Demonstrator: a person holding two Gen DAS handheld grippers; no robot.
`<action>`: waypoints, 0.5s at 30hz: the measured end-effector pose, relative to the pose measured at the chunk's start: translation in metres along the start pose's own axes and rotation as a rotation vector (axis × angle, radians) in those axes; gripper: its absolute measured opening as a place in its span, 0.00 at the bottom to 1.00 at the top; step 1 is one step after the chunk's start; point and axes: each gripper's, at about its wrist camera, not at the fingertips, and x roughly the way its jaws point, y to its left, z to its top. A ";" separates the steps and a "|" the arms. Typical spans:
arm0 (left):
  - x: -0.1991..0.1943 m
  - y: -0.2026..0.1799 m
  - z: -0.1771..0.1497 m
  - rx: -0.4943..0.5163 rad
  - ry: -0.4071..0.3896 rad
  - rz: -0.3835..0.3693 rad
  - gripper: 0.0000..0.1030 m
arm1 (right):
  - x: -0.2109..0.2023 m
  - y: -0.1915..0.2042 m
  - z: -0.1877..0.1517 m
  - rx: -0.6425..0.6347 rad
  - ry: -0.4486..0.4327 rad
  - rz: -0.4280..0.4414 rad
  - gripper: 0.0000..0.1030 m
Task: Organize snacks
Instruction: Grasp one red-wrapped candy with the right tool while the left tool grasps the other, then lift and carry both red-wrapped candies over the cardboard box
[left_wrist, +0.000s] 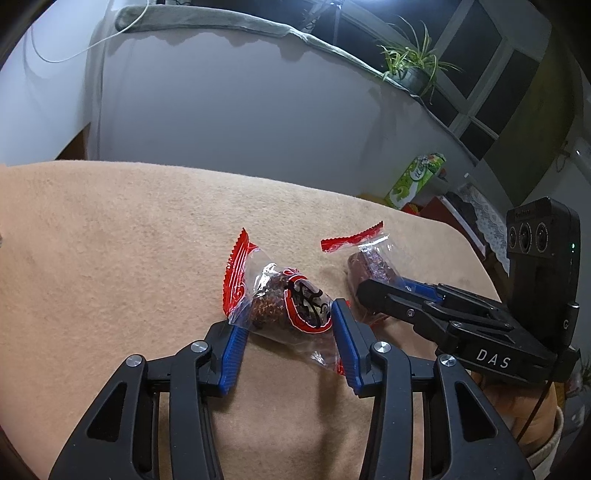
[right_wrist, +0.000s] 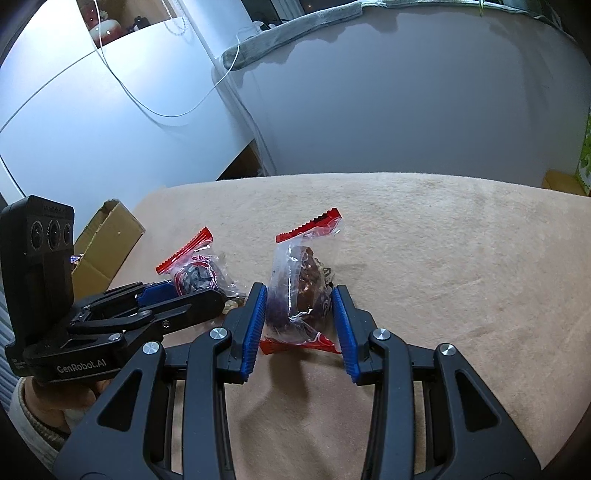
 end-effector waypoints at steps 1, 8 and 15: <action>0.000 0.000 0.000 -0.002 -0.001 0.001 0.42 | 0.000 0.000 -0.001 0.000 -0.001 0.001 0.37; -0.002 -0.003 -0.001 0.004 -0.004 0.004 0.42 | -0.004 0.004 -0.003 -0.020 -0.017 -0.003 0.37; -0.039 -0.025 0.001 0.105 -0.103 0.040 0.42 | -0.028 0.020 -0.007 -0.059 -0.089 -0.073 0.37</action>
